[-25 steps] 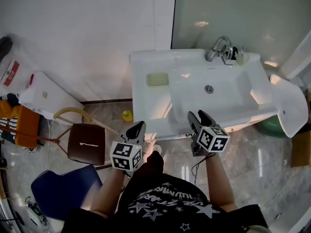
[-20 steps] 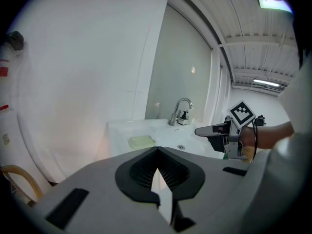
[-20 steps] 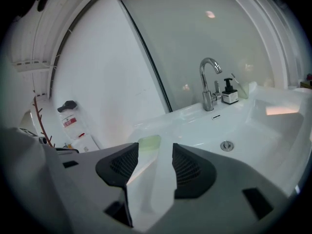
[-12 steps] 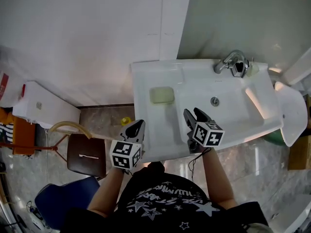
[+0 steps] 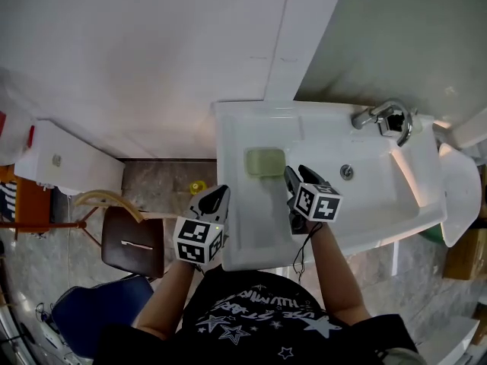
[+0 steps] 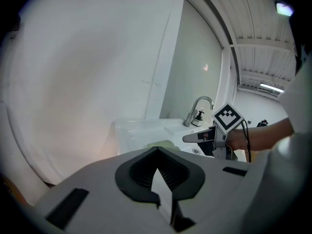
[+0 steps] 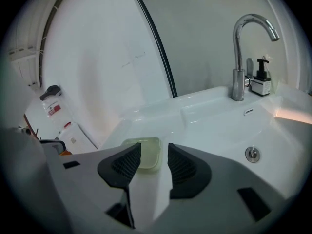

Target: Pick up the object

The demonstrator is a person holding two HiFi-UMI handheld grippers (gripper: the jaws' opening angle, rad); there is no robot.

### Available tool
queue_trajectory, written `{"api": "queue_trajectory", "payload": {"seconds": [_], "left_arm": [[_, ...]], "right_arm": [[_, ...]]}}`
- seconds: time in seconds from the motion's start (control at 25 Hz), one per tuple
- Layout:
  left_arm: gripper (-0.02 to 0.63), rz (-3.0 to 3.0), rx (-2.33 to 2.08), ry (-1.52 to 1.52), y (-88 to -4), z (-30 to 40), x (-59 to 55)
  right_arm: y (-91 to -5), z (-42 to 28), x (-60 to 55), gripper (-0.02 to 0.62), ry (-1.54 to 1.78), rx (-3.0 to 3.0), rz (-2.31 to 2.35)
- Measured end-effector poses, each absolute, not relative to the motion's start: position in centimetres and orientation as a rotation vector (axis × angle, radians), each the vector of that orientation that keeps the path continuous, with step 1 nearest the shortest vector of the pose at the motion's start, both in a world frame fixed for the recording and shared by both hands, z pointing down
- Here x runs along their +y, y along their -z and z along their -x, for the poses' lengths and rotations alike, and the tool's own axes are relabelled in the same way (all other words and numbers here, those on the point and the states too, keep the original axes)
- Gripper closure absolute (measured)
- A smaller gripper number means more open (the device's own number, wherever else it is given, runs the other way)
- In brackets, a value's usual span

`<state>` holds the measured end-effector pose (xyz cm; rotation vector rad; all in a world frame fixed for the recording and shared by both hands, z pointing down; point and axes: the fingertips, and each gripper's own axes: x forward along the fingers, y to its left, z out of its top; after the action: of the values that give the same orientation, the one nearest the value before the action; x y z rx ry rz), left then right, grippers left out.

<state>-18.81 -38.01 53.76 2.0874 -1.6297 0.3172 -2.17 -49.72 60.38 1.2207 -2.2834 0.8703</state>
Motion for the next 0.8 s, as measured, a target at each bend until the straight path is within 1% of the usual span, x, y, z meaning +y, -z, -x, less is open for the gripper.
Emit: {"api": "queue_trajectory", "payload": {"seconds": [0.48,0.8], "left_arm": [[0.591,-2.03,-1.62,-0.334,-55.7,19.9,-39.3],[0.591,-2.036,-1.585,-0.346,-56.2,18.9,-39.0]], "right_arm": [[-64.7,3.9,-51.5,0.454,-0.895,-2.155,-1.159],[-65.8,4.1,-51.4,0.511,-0.921,-2.108,-1.154]]}}
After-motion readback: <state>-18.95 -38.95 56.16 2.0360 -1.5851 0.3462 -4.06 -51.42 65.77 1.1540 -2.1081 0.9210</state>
